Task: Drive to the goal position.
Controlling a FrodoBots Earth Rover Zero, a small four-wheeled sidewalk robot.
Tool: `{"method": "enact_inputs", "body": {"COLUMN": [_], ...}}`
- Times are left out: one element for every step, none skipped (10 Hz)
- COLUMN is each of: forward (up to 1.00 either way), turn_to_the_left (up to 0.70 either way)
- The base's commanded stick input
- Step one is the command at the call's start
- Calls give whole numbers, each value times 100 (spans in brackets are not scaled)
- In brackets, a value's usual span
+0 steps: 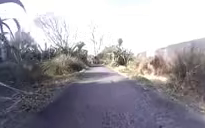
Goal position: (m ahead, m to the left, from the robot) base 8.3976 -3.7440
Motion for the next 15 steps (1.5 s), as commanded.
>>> {"method": "enact_inputs", "body": {"forward": [45, 45, 45, 45, 45, 45, 45, 45, 45, 45, 45, 45, 45, 45, 45], "turn_to_the_left": [0, 0, 0, 0, 0, 0, 0, 0, 0, 0, 0, 0, 0, 0, 0]}}
